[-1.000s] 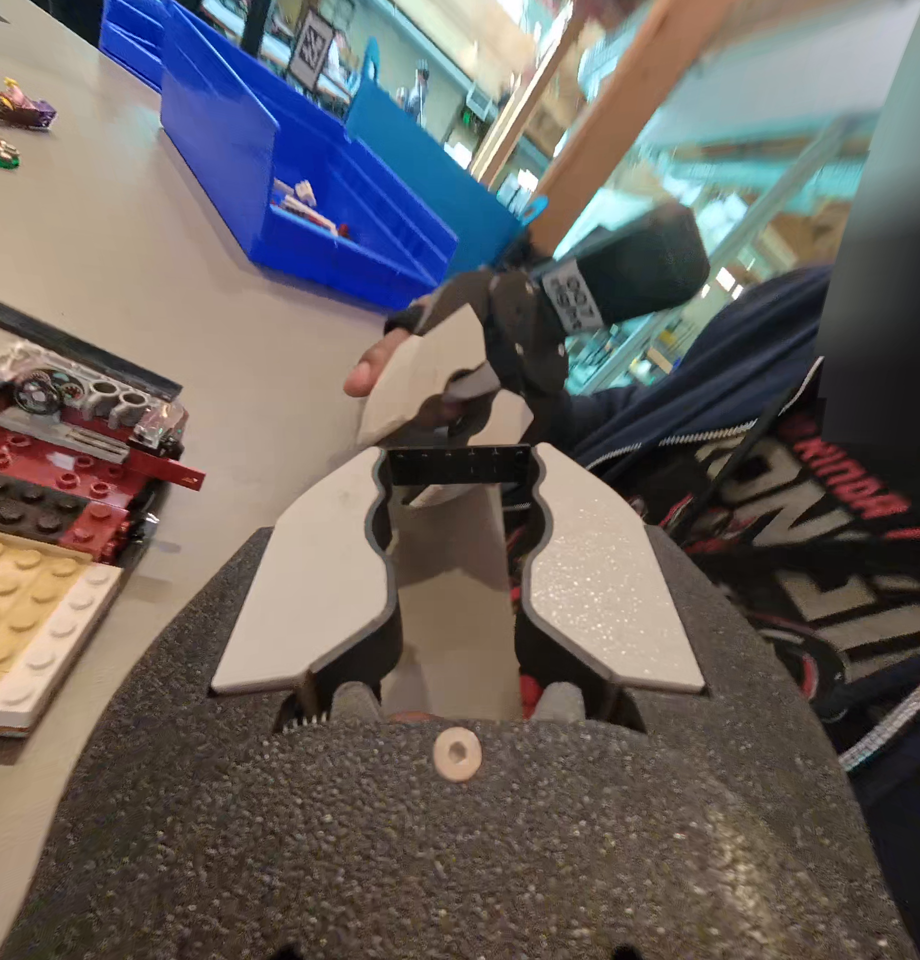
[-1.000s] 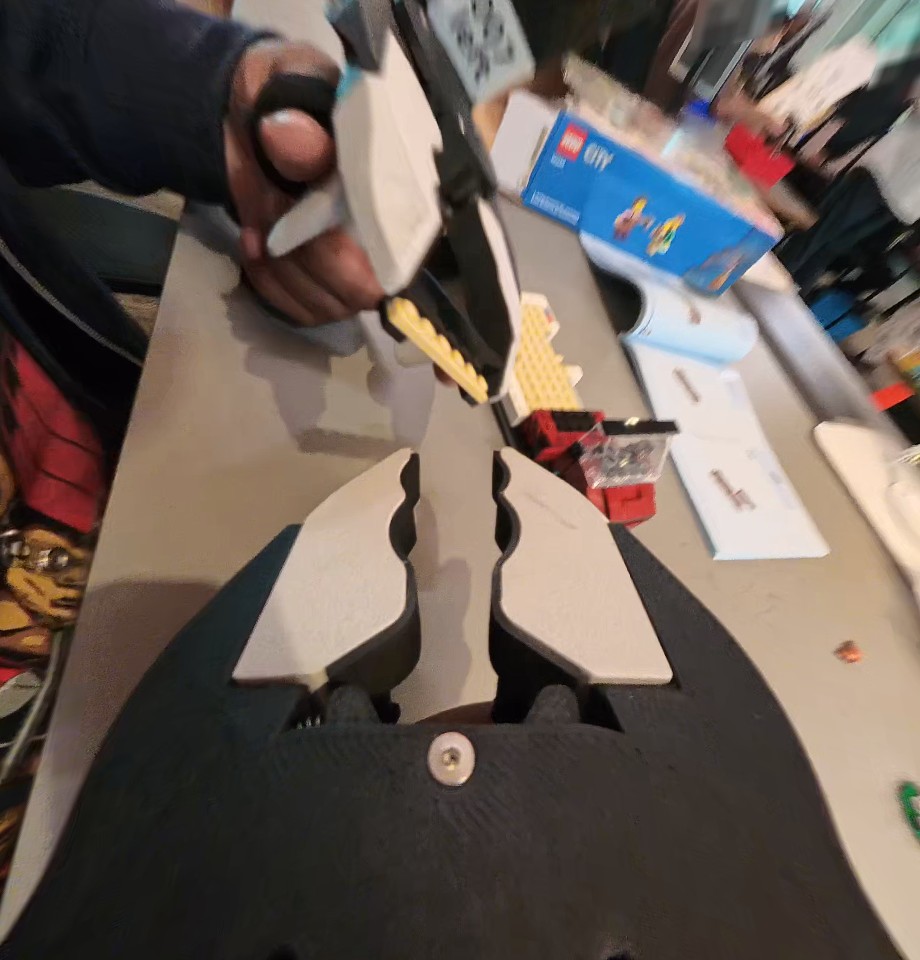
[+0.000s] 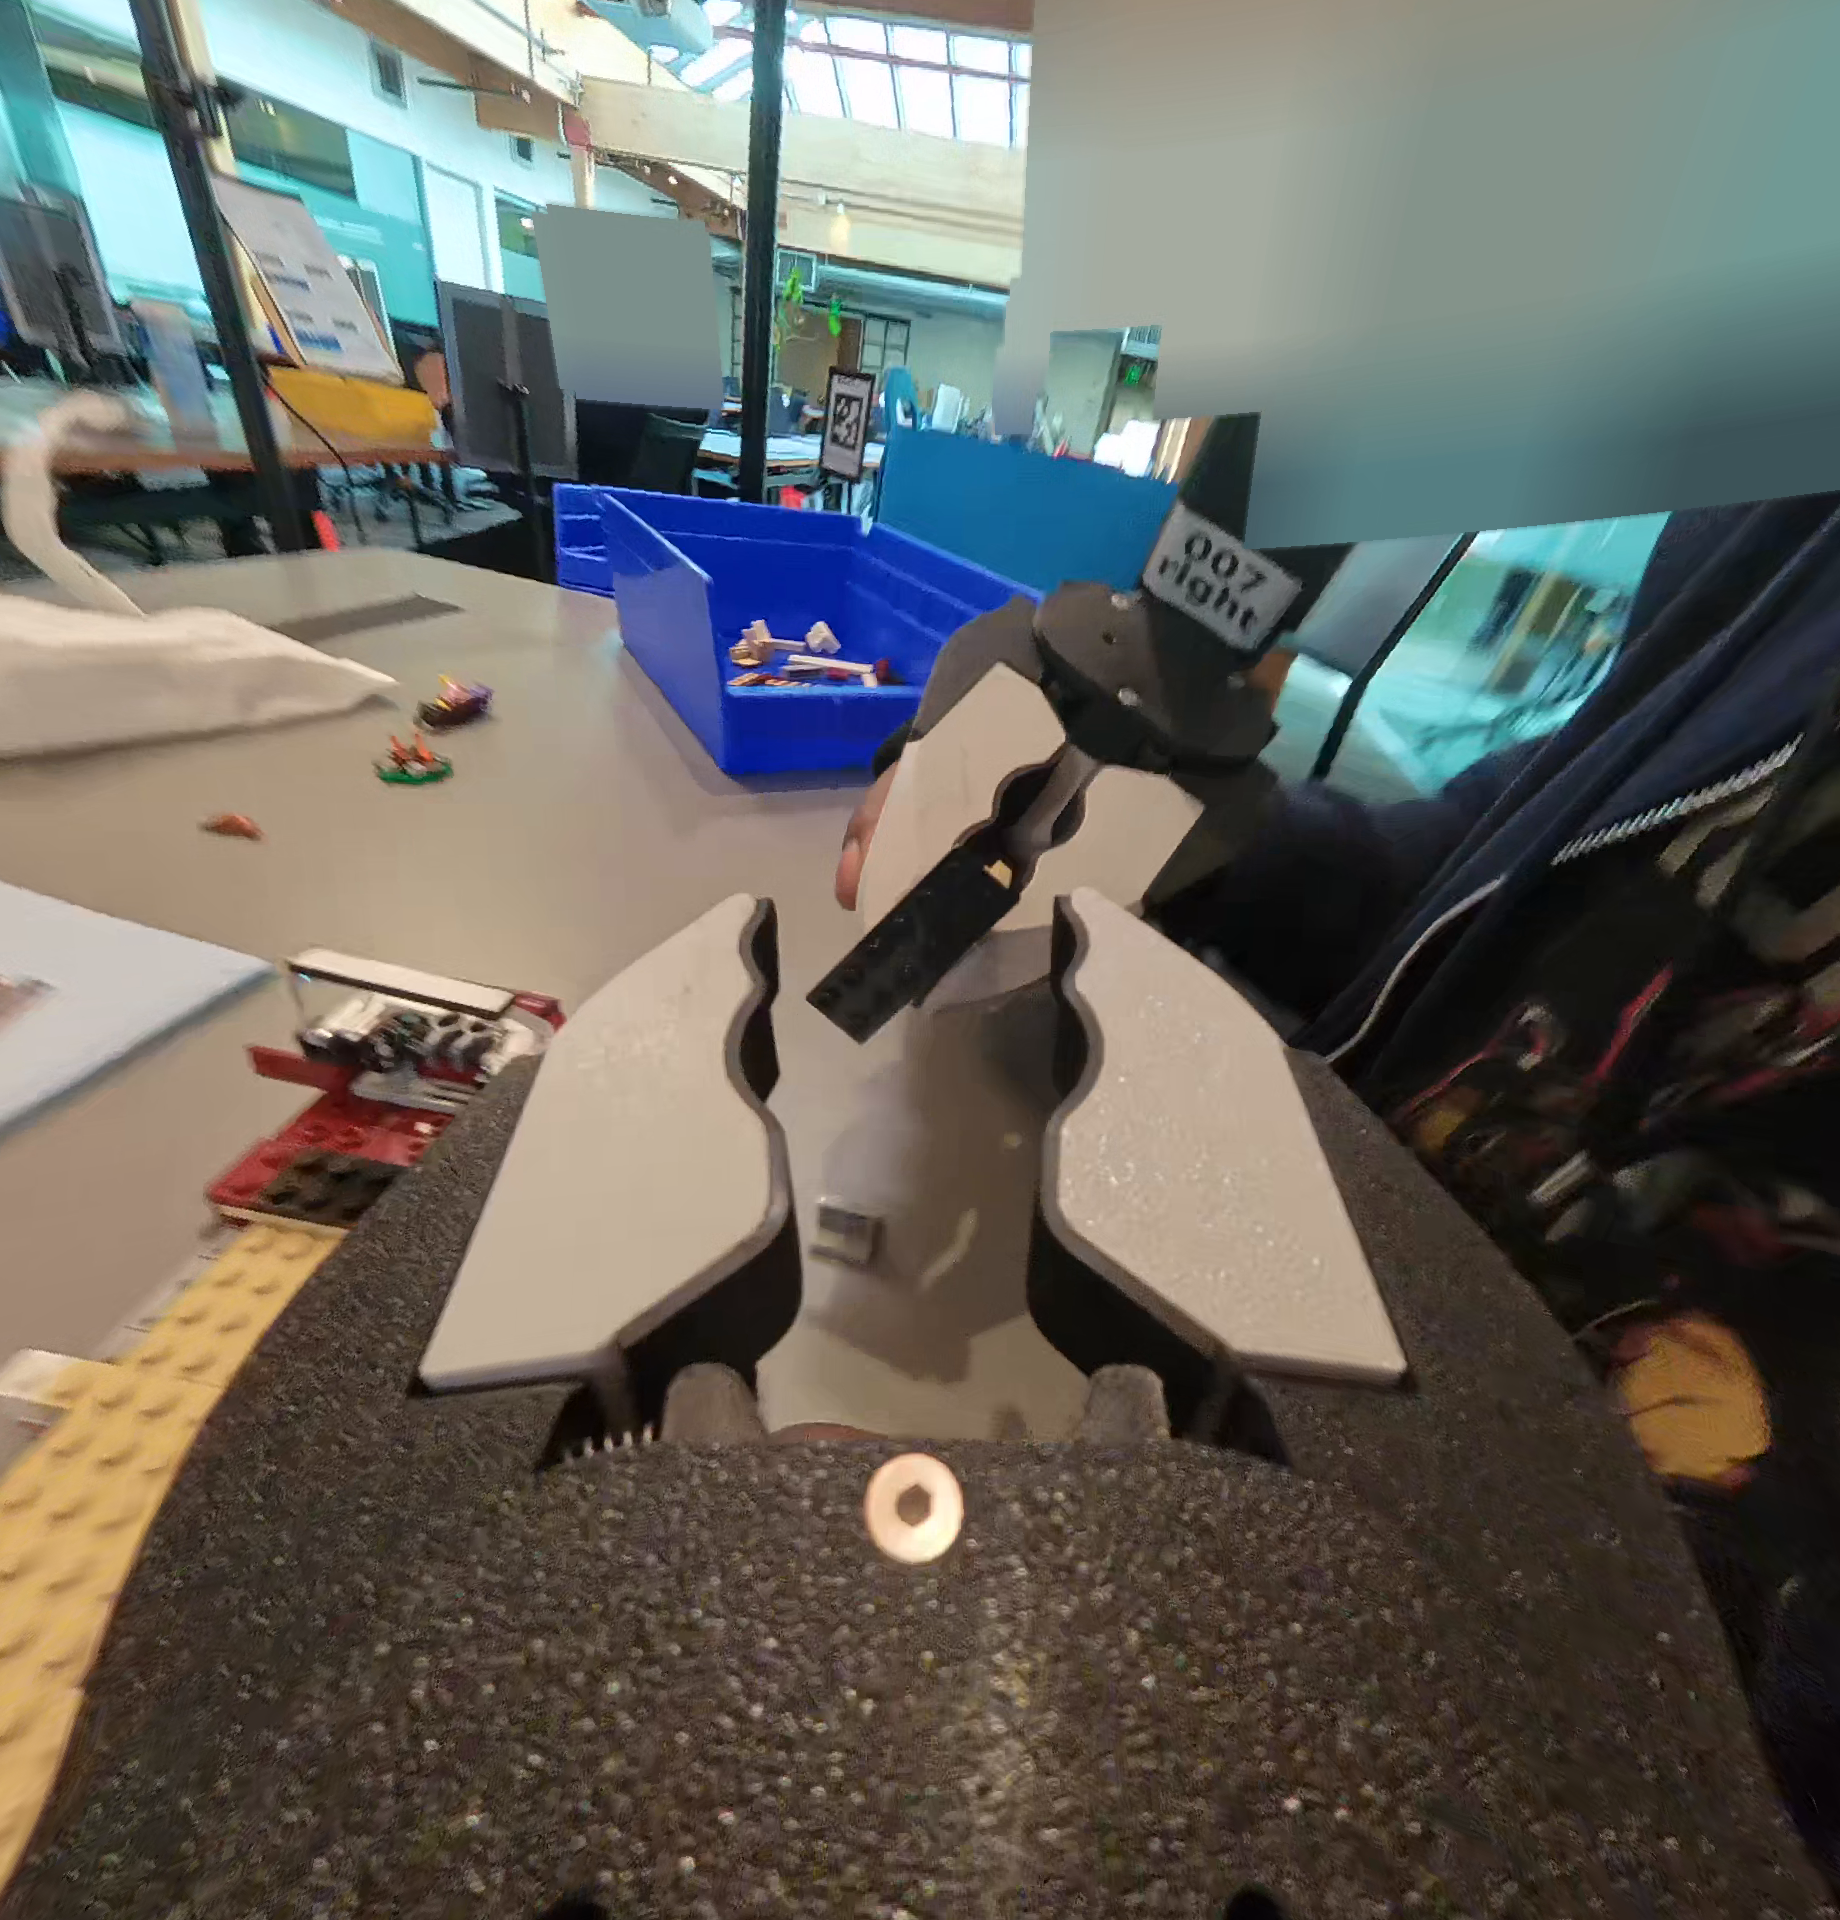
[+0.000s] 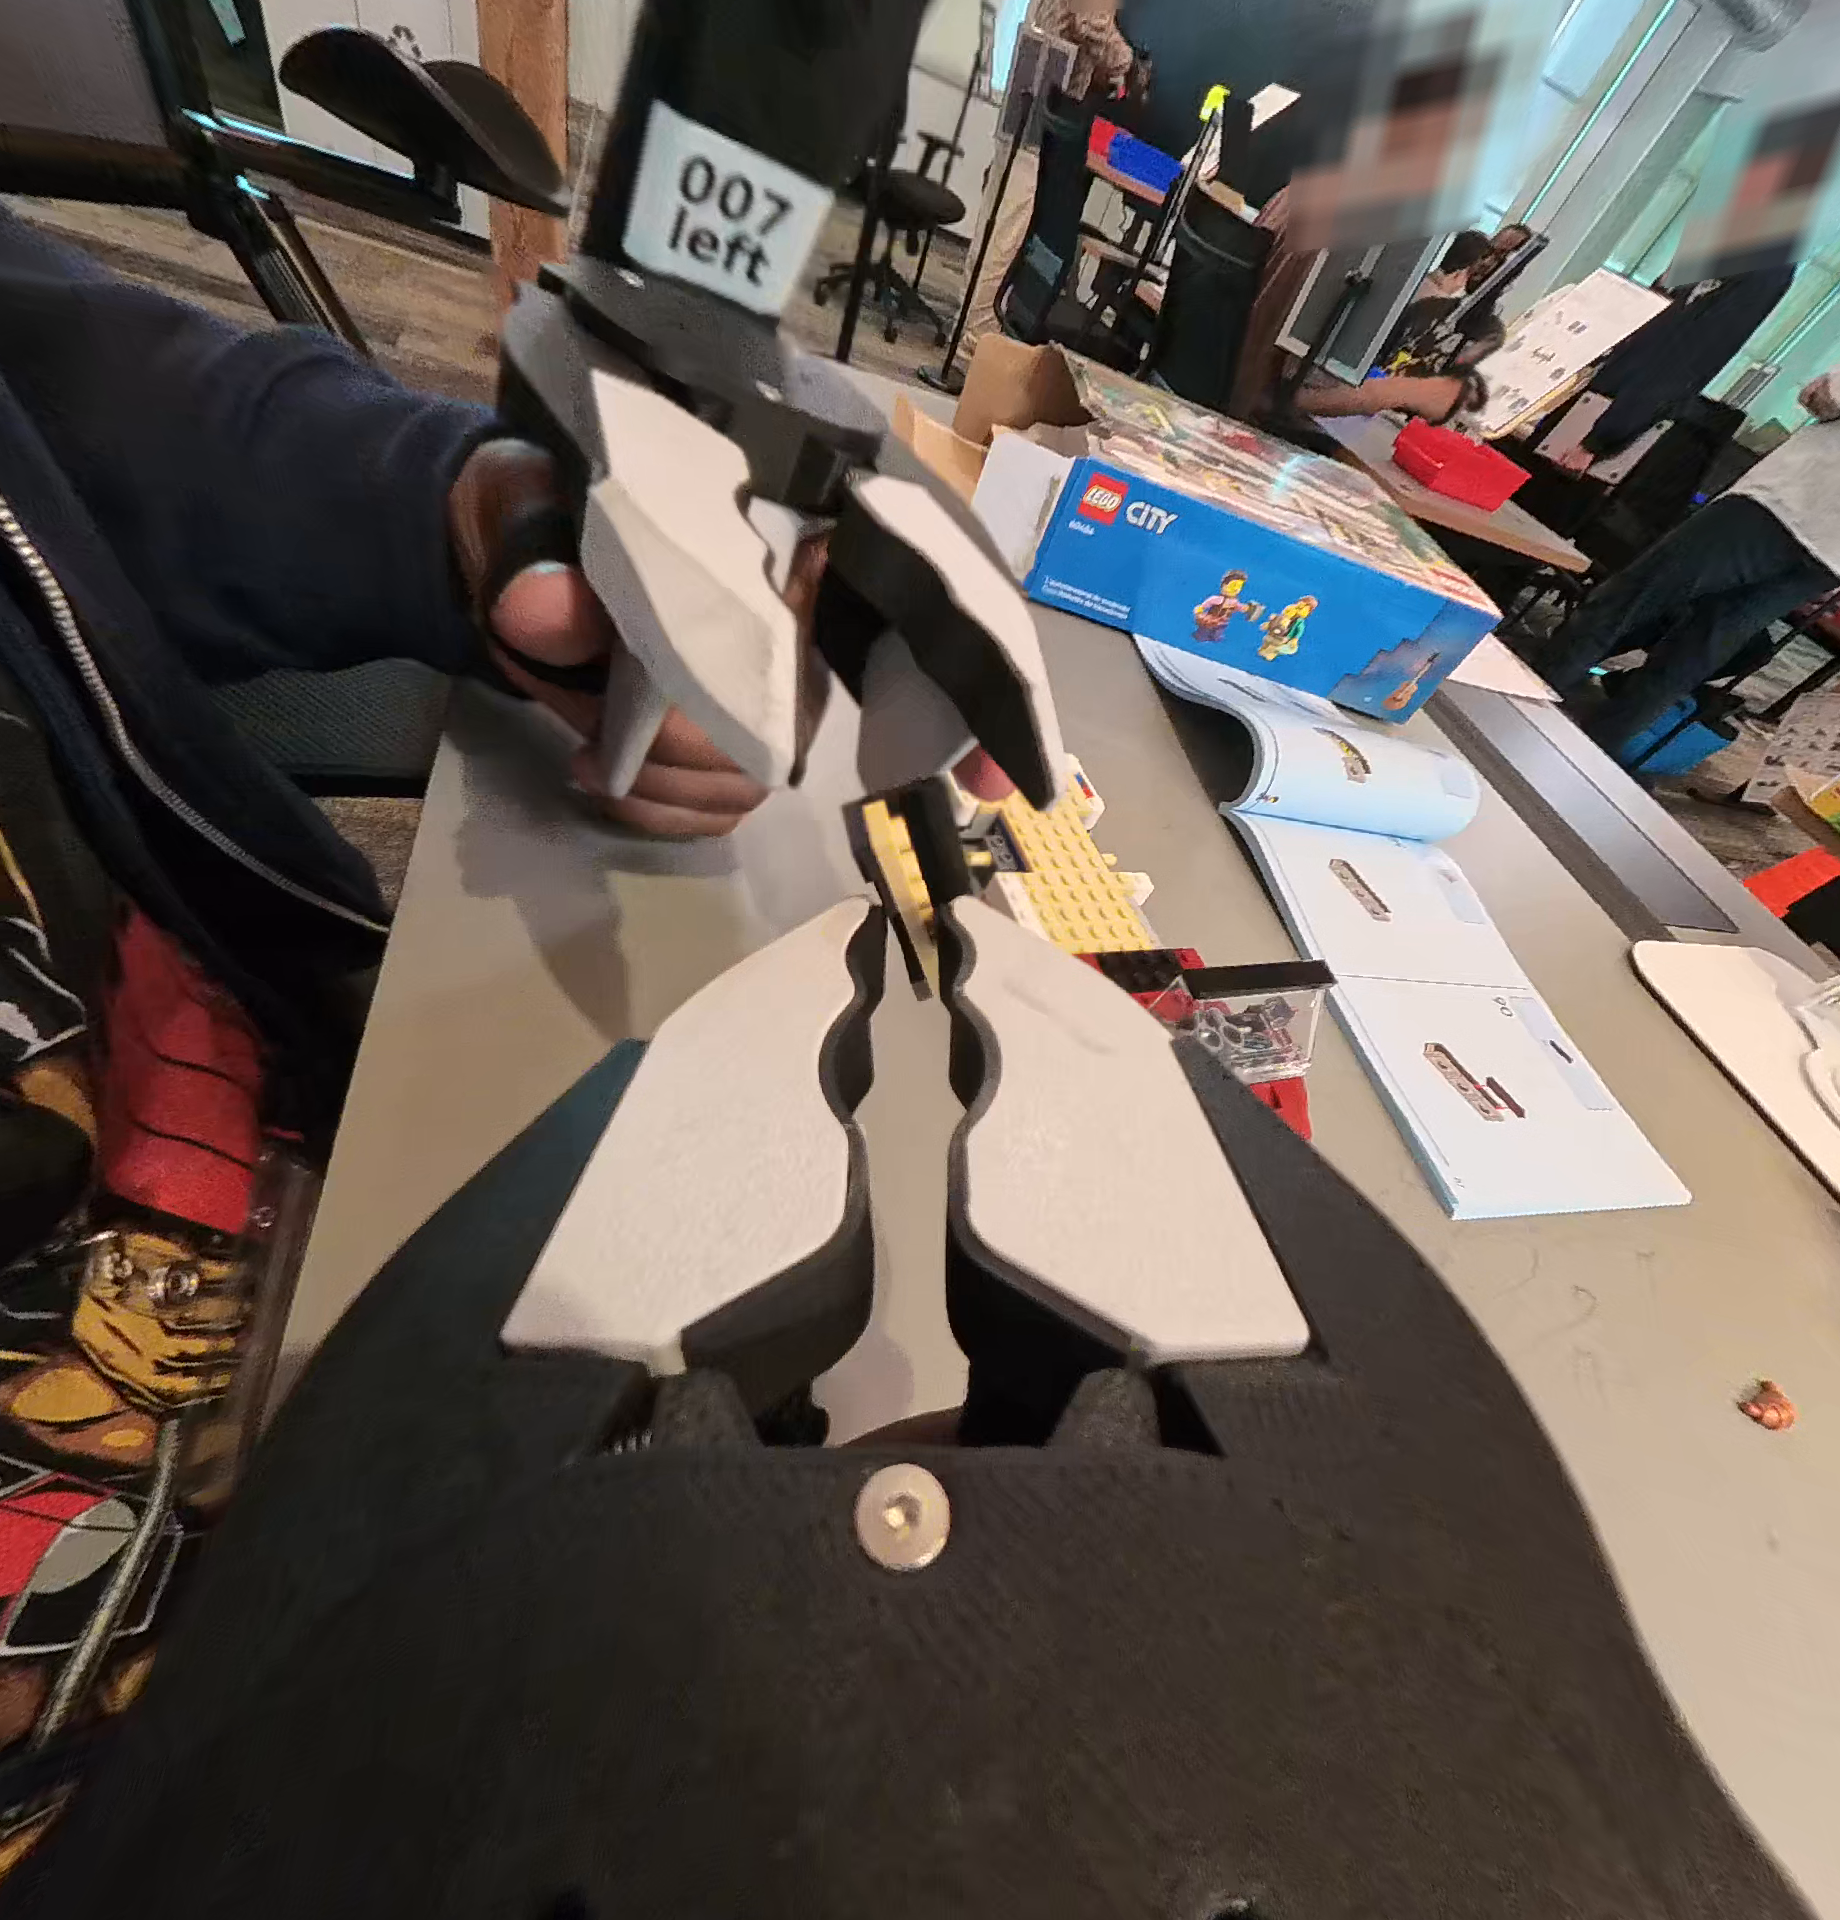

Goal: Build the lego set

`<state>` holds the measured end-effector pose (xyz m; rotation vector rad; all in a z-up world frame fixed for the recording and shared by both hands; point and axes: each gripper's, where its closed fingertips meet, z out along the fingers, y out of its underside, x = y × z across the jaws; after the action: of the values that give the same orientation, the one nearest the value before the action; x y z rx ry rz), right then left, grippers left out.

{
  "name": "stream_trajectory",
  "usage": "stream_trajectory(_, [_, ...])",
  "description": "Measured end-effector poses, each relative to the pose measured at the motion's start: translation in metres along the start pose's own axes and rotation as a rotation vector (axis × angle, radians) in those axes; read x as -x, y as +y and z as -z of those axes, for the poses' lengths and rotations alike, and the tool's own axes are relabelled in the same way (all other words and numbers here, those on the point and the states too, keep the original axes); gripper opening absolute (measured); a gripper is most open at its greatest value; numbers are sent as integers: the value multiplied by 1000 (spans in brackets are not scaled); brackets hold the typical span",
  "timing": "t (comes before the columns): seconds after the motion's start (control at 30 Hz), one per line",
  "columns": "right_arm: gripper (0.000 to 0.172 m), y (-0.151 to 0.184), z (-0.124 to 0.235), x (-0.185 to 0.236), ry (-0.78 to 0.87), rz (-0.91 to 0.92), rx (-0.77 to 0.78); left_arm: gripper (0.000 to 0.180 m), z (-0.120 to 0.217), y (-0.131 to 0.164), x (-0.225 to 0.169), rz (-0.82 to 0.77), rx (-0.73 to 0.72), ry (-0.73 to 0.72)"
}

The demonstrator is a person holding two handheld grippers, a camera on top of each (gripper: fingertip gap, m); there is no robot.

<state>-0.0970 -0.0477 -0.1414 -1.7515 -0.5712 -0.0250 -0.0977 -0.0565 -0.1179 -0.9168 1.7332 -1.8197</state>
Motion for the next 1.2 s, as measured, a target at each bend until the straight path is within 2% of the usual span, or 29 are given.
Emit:
stream_trajectory(0.17, [9, 3, -1, 4, -38, -10, 18, 39, -3, 14, -2, -333, 112, -37])
stream_trajectory(0.3, [9, 6, -2, 7, -60, 12, 43, 29, -6, 16, -4, -444, 101, -21])
stream_trajectory(0.53, [9, 9, -2, 7, -70, 37, 77, 18, -9, 18, -3, -525, 102, -26])
stream_trajectory(0.7, [9, 8, -4, 4, -59, 10, 70, 17, -6, 15, 0, -536, 86, -59])
stream_trajectory(0.83, [19, 14, 0, 2, -48, -22, 99, 17, -1, 12, 2, -523, 62, -73])
stream_trajectory(0.9, [20, 27, 3, 4, -64, -55, 154, 17, 4, 10, 3, -514, 54, -82])
stream_trajectory(1.07, [25, 74, 2, 19, -172, -157, 407, 16, 14, 10, 4, -506, 55, -88])
stream_trajectory(1.2, [25, 86, -6, 22, -212, -194, 496, 17, 17, 21, 5, -526, 136, -71])
